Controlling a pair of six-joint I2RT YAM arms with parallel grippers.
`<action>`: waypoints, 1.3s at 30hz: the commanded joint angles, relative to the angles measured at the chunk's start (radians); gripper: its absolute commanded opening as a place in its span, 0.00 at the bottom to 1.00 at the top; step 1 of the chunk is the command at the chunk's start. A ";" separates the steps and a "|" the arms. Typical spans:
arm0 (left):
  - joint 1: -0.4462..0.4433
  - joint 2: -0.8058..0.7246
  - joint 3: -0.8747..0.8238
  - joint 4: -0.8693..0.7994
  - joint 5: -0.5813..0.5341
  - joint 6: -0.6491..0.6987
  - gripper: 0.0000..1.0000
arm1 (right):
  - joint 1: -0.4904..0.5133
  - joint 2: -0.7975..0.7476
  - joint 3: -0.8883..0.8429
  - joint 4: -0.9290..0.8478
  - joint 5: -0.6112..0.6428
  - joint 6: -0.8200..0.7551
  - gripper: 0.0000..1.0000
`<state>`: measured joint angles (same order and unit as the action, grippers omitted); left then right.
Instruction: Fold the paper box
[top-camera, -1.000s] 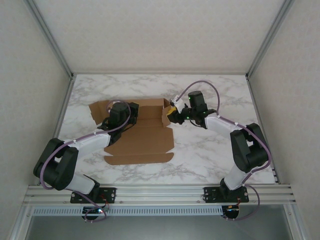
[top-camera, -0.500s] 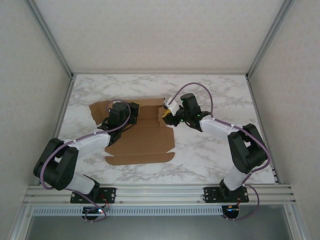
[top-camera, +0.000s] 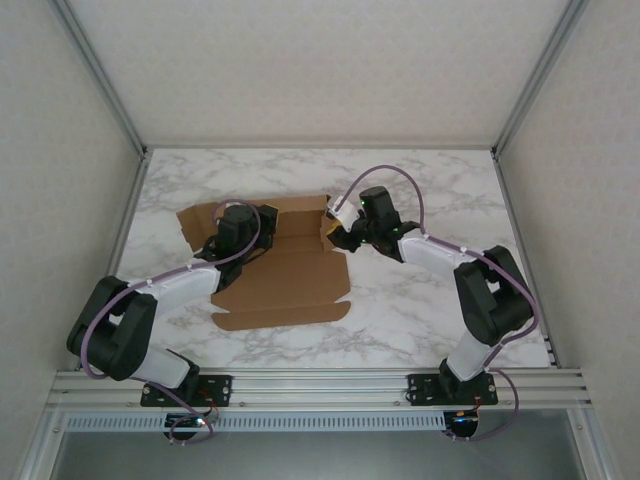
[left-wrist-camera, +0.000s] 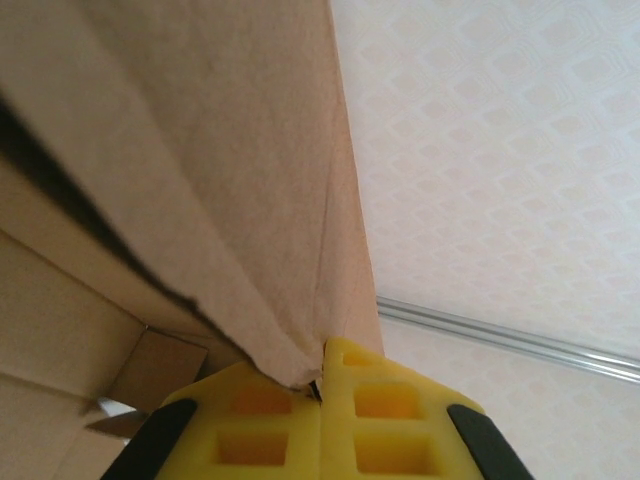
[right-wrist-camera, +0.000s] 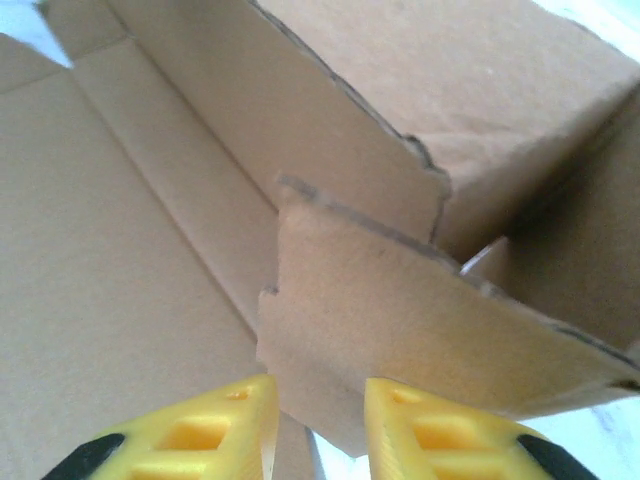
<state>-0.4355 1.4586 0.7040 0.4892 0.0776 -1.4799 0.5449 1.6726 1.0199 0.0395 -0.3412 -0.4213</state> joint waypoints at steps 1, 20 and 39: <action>0.009 -0.007 -0.020 -0.033 0.030 0.031 0.00 | -0.036 -0.079 -0.015 -0.084 -0.113 -0.064 0.26; 0.018 -0.006 -0.015 -0.067 0.033 0.067 0.00 | -0.215 -0.012 0.064 -0.042 0.061 -0.031 0.24; 0.018 -0.006 0.005 -0.073 0.044 0.070 0.00 | -0.067 0.086 0.106 -0.054 -0.055 -0.135 0.43</action>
<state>-0.4252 1.4586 0.7013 0.4850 0.1024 -1.4349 0.4599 1.7477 1.1042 -0.0265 -0.3931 -0.5438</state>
